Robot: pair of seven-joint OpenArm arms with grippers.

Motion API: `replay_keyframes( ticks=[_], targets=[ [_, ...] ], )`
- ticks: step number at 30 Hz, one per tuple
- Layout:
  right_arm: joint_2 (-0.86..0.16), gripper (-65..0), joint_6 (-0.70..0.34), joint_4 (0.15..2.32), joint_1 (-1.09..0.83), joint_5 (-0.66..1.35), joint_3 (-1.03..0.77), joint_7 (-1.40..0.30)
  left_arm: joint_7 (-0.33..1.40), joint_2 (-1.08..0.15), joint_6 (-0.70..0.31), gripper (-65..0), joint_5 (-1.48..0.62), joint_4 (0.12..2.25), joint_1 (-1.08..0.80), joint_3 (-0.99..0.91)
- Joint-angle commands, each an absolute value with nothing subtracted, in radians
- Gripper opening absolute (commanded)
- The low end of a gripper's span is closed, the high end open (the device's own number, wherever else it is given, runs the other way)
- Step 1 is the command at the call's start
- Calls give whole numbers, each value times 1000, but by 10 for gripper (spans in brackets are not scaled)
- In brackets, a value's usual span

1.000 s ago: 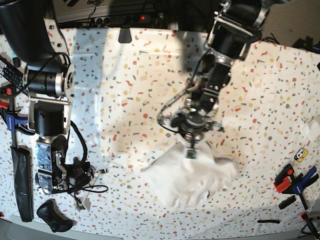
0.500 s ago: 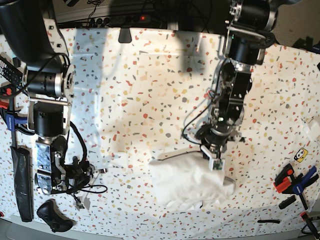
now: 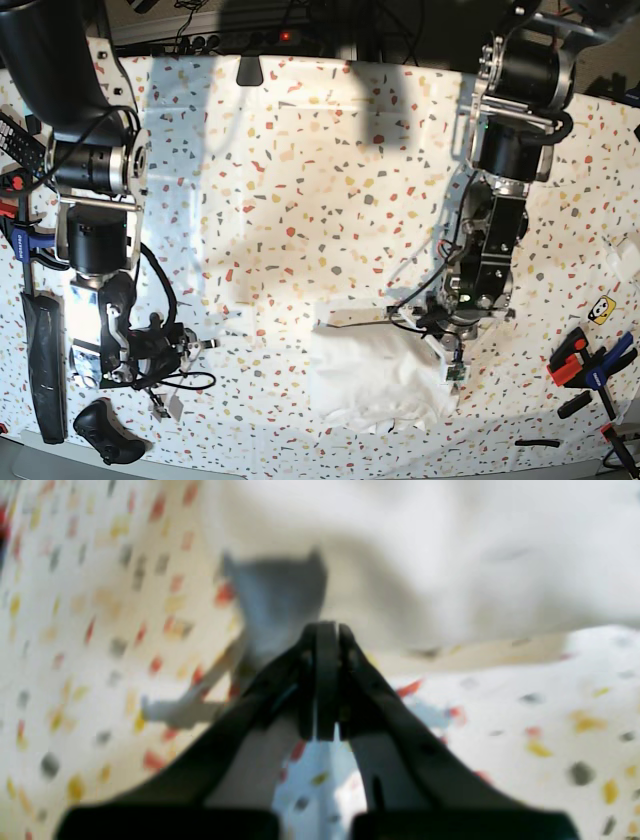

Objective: Fold the T-shirt properly

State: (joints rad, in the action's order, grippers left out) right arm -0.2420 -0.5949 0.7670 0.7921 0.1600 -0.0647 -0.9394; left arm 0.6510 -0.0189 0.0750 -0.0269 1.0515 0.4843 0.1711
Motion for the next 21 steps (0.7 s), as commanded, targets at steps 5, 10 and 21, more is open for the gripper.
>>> replay_keyframes(
  ticks=[5,10,21],
  targets=[
    [-249,-650,-591,785,833,168,-66,-921,773,-20,86,-650,-27,1154,513,170],
    [-249,-650,-591,785,833,200,-66,-956,818,-20,86,-650,28,1368,454,170],
    [-247,-650,-625,785,833,385,-66,-1127,836,-20,86,-650,150,1807,136,170]
  ],
)
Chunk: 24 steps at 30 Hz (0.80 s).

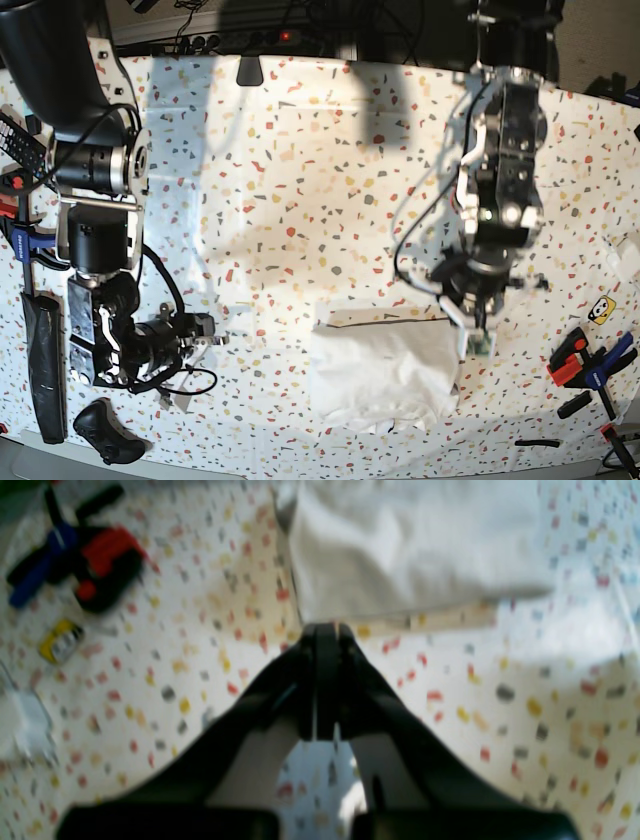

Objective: Fold the T-shirt properly

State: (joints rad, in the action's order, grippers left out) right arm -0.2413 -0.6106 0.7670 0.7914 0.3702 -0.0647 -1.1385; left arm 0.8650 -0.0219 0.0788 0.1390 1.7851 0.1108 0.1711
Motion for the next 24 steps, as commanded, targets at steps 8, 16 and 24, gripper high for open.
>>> replay_keyframes(
  ticks=[8,16,24],
  targets=[
    [-250,-650,-624,789,800,386,-66,-1127,837,-20,86,-650,342,1936,-36,170],
    [-305,-650,-619,953,713,455,-74,-1128,837,-21,86,-650,370,2047,-129,170],
    [-356,-650,-622,1418,482,606,-296,-1128,841,-21,86,-650,370,2047,-158,170]
  ],
)
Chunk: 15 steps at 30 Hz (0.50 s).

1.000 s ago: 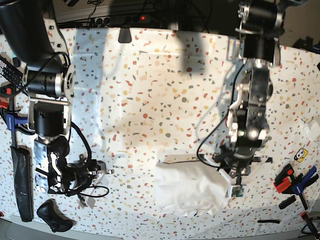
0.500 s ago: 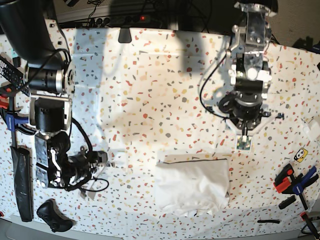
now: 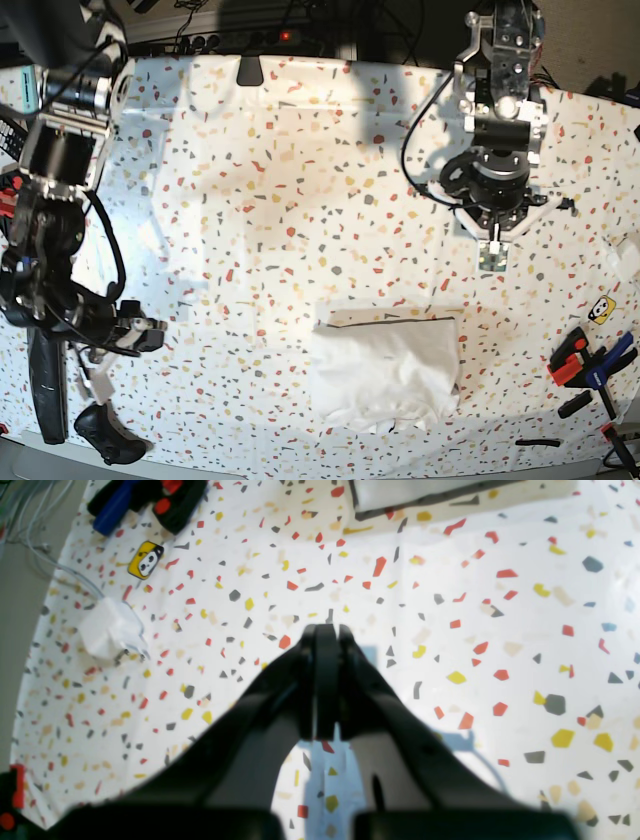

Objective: Fold the T-shirt properly

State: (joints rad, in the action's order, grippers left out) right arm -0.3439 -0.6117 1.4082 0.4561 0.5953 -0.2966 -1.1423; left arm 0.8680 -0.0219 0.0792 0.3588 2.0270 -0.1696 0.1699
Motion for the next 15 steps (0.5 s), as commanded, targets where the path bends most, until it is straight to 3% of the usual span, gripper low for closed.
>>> replay_keyframes(
  ticks=[1,6,15],
  targets=[
    [-358,-650,-622,1451,444,607,-324,-1128,842,-21,86,-650,370,2047,-159,170],
    [-357,-650,-622,1546,256,670,-462,-1128,841,-48,90,-650,367,2047,-186,169],
    [-357,-650,-662,1798,-2,883,-708,-1128,841,-148,213,-650,365,2066,-292,169]
  ],
)
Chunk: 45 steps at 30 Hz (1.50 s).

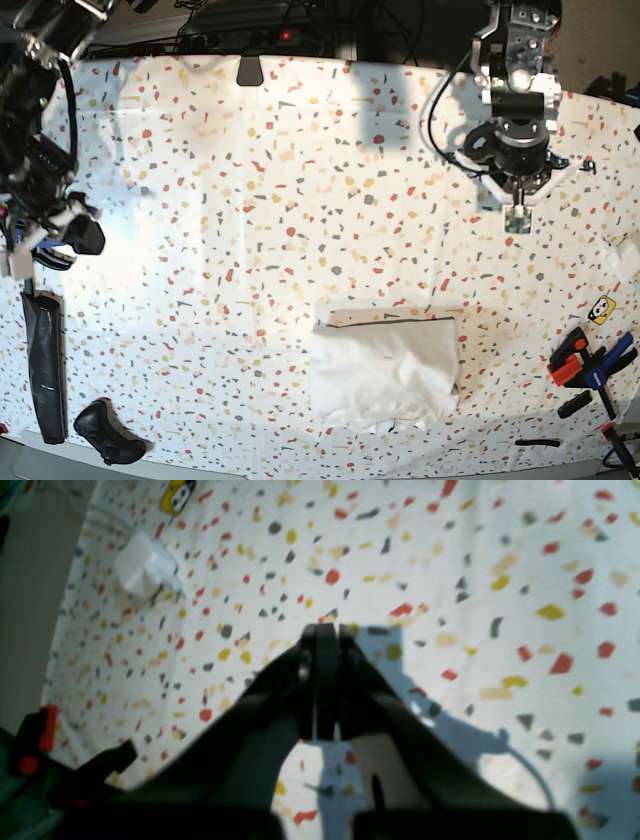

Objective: Fold the T-shirt properly

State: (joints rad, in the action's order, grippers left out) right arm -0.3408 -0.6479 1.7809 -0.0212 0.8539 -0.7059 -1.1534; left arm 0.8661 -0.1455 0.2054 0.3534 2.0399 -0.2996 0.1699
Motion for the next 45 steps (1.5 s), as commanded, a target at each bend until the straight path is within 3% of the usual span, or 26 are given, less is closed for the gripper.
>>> replay_keyframes(
  ticks=[1,7,14,30,45],
  targets=[
    [-357,-650,-668,1832,-25,898,-726,-1128,841,-155,218,-650,361,2074,-305,169],
    [-342,-650,-678,1980,-166,926,-761,-1127,833,-170,217,-650,305,2142,-406,169],
    [-226,-650,-698,2008,-250,920,-761,-1127,806,-170,206,-650,288,2182,-530,161],
    [-176,-650,-698,2008,-516,832,-761,-1126,613,-170,96,-650,38,2182,-847,-116],
    [9,-650,-698,1981,-685,591,-761,-1039,519,-169,70,-650,-57,2060,-948,-117]
  ],
)
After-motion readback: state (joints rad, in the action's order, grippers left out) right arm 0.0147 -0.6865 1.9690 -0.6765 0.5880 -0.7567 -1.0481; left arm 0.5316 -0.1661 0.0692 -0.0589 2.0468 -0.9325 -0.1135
